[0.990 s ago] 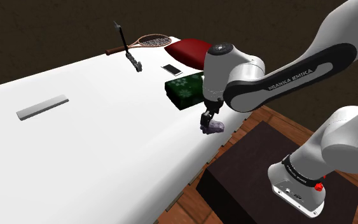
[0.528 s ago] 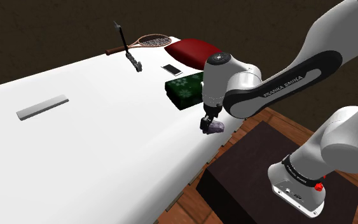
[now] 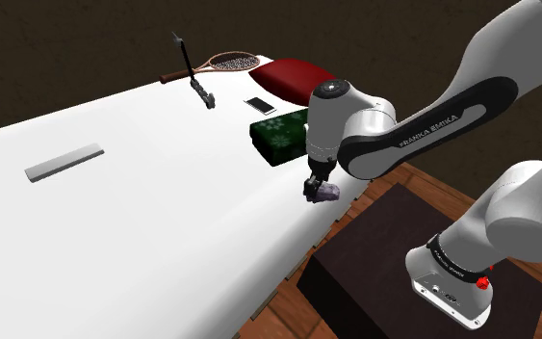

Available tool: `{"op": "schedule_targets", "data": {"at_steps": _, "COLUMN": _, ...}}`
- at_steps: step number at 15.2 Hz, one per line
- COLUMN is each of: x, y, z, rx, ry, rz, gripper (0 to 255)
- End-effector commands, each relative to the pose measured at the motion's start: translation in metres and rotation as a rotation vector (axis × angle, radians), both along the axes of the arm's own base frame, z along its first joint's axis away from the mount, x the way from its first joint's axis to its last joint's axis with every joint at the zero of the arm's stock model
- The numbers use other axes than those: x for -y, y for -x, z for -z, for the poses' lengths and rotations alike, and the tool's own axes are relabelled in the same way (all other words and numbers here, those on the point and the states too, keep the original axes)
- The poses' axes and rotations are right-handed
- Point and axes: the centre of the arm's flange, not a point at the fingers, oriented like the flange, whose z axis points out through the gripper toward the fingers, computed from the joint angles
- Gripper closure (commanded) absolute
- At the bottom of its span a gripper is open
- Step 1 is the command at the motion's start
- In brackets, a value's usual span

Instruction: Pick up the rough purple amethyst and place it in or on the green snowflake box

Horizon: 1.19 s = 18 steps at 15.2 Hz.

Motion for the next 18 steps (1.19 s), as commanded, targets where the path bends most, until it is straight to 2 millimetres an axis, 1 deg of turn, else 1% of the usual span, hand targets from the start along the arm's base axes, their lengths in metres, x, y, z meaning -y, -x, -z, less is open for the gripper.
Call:
{"op": "schedule_targets", "data": {"at_steps": 1, "x": 0.0, "y": 0.0, "z": 0.0, "rx": -0.001, "ry": 0.0, "rz": 0.0, "gripper": 255}}
{"op": "schedule_targets", "data": {"at_steps": 7, "x": 0.0, "y": 0.0, "z": 0.0, "rx": -0.001, "ry": 0.0, "rz": 0.0, "gripper": 255}}
{"op": "schedule_targets", "data": {"at_steps": 18, "x": 0.0, "y": 0.0, "z": -0.058, "rx": -0.001, "ry": 0.0, "rz": 0.0, "gripper": 255}}
